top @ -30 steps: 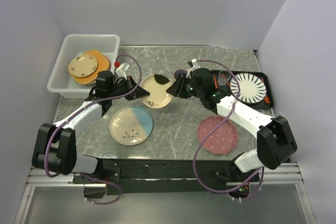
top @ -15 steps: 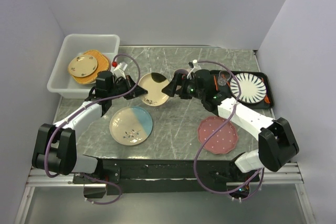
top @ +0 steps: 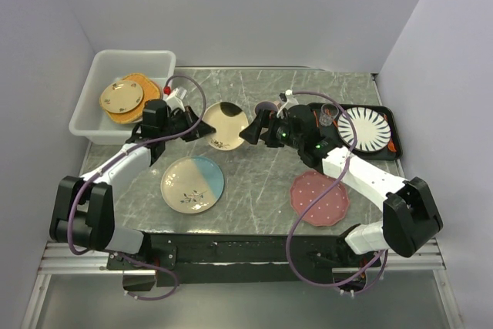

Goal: Place the plates into the plastic bin on the countertop
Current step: Place the plate in the plastic bin.

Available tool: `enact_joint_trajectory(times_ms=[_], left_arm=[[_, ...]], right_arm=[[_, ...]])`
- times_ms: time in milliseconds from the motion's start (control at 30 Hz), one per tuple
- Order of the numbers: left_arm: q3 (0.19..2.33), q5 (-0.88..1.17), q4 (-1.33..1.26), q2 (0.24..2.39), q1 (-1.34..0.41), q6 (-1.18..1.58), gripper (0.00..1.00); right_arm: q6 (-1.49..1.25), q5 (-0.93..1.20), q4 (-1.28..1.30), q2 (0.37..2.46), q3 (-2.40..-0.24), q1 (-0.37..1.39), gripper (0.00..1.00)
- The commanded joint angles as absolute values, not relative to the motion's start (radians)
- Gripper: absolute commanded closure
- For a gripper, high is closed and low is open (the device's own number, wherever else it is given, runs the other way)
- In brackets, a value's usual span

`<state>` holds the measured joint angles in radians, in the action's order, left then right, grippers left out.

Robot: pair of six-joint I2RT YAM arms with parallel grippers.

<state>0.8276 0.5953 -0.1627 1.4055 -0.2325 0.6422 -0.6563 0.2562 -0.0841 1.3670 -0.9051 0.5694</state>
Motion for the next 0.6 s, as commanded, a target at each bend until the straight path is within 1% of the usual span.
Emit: enact_joint_trajectory(times_ms=[0, 100, 233, 567], left_arm=[[0.923, 0.542, -0.160, 1.414, -0.229, 0.615, 0.99], [0.971, 0.540, -0.123, 1.445, -0.206, 0.606, 0.99], [0.977, 0.592, -0.166, 1.460, -0.123, 0.647, 0.99], [1.035, 0.604, -0.218, 1.520, 0.034, 0.738, 0.99]], right_arm=[[-0.649, 0.271, -0.143, 1.327, -0.876, 0.571, 0.00], [-0.650, 0.272, -0.138, 1.322, -0.871, 0.569, 0.00], [-0.647, 0.273, -0.141, 1.316, -0.861, 0.569, 0.00], [-0.652, 0.276, -0.135, 1.322, -0.851, 0.569, 0.00]])
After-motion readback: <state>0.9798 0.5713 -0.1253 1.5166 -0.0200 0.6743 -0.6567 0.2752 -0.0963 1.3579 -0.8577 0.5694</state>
